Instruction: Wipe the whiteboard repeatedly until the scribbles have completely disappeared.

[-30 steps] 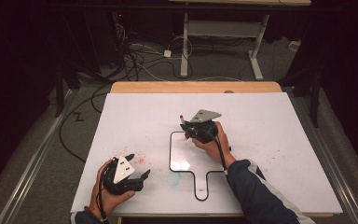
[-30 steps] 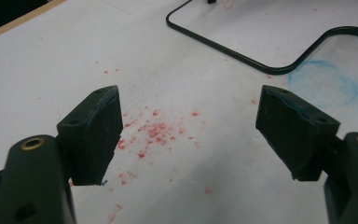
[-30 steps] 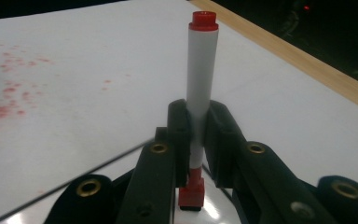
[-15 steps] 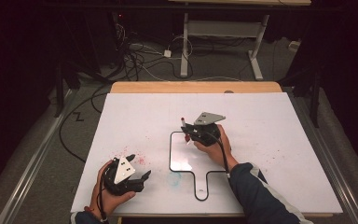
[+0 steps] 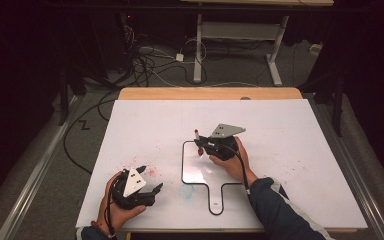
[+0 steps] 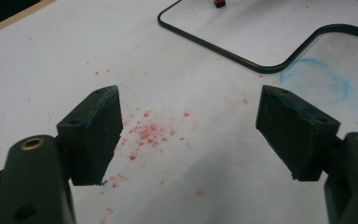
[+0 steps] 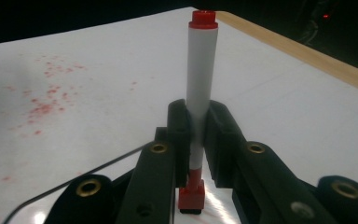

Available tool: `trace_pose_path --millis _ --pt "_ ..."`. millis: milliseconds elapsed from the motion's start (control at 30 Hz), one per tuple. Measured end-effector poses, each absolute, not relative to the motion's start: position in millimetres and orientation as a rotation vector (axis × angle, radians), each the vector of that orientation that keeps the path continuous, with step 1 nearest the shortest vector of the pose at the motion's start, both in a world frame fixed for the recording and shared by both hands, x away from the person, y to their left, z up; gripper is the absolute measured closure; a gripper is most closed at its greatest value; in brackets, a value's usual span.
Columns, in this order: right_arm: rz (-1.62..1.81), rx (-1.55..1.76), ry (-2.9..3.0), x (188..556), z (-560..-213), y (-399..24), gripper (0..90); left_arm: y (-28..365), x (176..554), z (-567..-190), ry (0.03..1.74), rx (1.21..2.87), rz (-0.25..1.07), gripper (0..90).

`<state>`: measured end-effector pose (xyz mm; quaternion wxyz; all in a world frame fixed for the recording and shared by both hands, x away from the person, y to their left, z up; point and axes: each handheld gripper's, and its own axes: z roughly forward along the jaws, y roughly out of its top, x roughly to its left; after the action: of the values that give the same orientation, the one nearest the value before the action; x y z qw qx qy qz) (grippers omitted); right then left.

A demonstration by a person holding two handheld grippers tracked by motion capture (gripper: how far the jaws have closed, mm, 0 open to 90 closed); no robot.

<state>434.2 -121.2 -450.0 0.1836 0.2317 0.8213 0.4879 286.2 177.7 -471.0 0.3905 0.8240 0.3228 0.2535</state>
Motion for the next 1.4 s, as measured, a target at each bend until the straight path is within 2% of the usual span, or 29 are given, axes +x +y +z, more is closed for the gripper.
trace_pose_path --millis 100,267,467,867,1233,1400 --pt "1.261 0.686 2.244 438.0 -448.3 -129.6 81.9 177.8 286.1 -470.8 0.819 2.093 0.642 21.7" --pt "1.293 0.733 2.223 438.5 -450.0 -132.4 81.9 176.6 286.7 -471.3 0.811 2.1 0.639 21.7" --pt "1.363 0.643 2.276 424.8 -452.4 -119.6 81.9 177.0 286.4 -471.3 0.812 2.098 0.634 21.7" --pt "1.276 0.723 2.206 427.6 -450.4 -149.7 81.9 175.1 285.8 -471.3 0.804 2.105 0.636 21.7" --pt "1.271 0.814 2.172 423.0 -448.3 -200.0 81.9 173.0 285.6 -471.6 0.799 2.117 0.633 21.8" --pt "1.132 0.774 2.145 419.5 -444.6 -213.2 81.9 169.6 284.6 -472.7 0.813 2.107 0.612 21.8"
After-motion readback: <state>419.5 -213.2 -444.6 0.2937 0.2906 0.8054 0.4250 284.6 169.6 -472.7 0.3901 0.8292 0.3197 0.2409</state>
